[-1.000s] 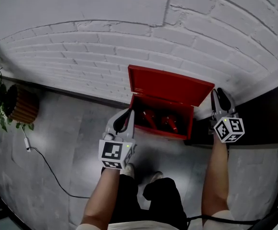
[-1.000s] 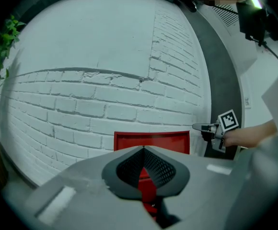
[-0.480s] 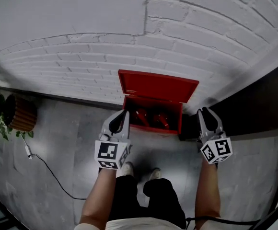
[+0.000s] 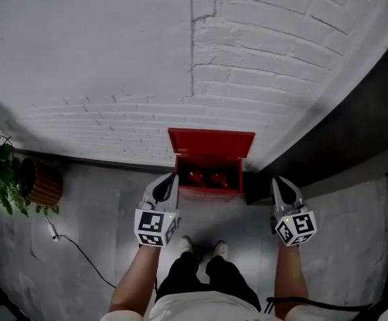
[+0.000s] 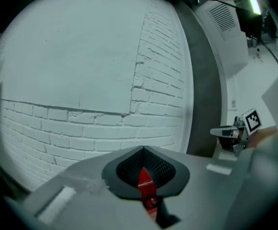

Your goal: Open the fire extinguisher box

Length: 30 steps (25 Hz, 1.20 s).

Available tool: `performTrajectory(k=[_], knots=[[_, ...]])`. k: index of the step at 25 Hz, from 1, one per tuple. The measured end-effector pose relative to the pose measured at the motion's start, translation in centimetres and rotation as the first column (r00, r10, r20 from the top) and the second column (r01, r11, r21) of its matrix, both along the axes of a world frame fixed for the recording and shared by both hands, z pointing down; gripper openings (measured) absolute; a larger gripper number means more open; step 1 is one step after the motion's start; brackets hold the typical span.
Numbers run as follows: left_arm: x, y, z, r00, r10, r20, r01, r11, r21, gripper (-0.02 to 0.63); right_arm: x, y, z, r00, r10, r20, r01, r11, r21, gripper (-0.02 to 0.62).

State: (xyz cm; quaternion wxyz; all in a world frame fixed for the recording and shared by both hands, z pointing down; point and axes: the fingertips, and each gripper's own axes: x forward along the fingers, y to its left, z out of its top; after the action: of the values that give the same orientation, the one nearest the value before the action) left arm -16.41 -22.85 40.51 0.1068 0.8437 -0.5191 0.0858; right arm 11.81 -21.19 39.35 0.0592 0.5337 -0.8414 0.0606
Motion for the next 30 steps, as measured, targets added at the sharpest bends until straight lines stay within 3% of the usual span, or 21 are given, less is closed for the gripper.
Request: performTrajectory(k=[9,18,30], knots=[[-0.7,2.3,-4.5,1.000,-0.011,0.004,0.011,1.000,0.021,0.004,-1.3,2.6,-5.5,1.000,-0.003,-0.028,0.004,1.000,0.028,0.008],[0.4,2.0,-5.4,0.999,0.000,0.049,-0.003,0.999,0.050,0.005,-1.9,2.6,-5.2,1.000,0.002,-0.020,-0.002,1.000,0.024,0.007],[1.2,2.2,-5.2,1.000,-0.005,0.031,0.004,0.999,0.038,0.004,-1.3,2.6,-5.8,0.999,-0.016,-0.044,0.018,0.999,0.030,0.006]])
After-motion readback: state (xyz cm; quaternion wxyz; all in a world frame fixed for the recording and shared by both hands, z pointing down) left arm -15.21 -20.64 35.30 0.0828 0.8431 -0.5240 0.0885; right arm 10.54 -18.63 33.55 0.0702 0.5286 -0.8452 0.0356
